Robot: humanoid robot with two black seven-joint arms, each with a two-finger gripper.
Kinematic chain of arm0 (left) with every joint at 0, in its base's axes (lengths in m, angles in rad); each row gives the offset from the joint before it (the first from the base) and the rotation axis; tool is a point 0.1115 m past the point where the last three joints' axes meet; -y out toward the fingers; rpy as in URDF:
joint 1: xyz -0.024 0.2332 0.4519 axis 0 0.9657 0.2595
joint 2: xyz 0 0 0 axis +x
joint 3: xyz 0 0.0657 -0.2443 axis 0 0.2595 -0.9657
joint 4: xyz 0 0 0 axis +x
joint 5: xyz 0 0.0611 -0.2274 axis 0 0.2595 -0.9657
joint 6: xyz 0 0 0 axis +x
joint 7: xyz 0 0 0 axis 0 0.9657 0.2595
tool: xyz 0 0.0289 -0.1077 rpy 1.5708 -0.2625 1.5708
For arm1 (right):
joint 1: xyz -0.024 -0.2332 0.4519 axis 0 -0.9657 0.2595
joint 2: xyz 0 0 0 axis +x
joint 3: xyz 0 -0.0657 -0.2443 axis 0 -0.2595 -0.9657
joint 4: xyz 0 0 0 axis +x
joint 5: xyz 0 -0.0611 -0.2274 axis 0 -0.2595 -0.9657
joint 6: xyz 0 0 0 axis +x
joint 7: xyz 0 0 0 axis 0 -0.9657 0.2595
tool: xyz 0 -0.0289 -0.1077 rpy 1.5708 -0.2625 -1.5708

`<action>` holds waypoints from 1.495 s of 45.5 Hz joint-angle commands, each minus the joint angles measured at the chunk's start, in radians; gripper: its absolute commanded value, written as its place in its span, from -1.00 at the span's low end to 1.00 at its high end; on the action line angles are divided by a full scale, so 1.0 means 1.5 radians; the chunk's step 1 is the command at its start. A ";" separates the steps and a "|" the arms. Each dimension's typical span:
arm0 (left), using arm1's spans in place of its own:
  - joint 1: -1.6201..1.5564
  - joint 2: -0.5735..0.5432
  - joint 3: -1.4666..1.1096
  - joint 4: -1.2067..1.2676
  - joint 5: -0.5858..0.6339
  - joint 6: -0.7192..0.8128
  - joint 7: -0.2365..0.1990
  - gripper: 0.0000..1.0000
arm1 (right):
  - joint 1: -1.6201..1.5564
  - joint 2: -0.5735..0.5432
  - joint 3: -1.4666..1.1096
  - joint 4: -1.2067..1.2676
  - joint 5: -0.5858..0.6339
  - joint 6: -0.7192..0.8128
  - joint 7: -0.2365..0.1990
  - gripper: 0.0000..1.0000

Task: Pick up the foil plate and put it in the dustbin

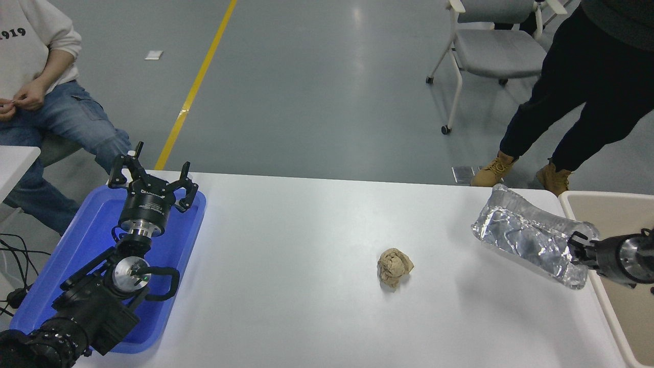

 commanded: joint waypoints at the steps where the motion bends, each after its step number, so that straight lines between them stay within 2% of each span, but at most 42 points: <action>1: 0.001 0.000 0.000 0.000 -0.001 0.000 0.000 1.00 | 0.215 -0.005 -0.105 0.021 -0.018 0.134 -0.005 -1.00; 21: 0.001 0.000 0.000 0.000 0.000 0.000 0.000 1.00 | 0.434 0.010 -0.173 0.021 -0.089 0.274 -0.006 -1.00; 41: 0.001 0.000 0.000 0.000 -0.001 0.000 0.000 1.00 | 0.506 0.009 -0.198 0.020 -0.116 0.305 -0.007 -1.00; 53: 0.001 0.000 0.000 0.000 0.000 0.000 0.000 1.00 | 0.480 0.000 -0.202 -0.003 -0.112 0.283 -0.007 -1.00; 61: 0.001 0.000 0.000 0.000 0.000 0.000 0.000 1.00 | 0.361 -0.046 -0.184 -0.091 -0.104 0.177 -0.013 -1.00; 68: 0.001 0.000 0.000 0.000 0.000 0.000 0.000 1.00 | 0.216 -0.078 -0.148 -0.200 -0.074 0.127 -0.015 -1.00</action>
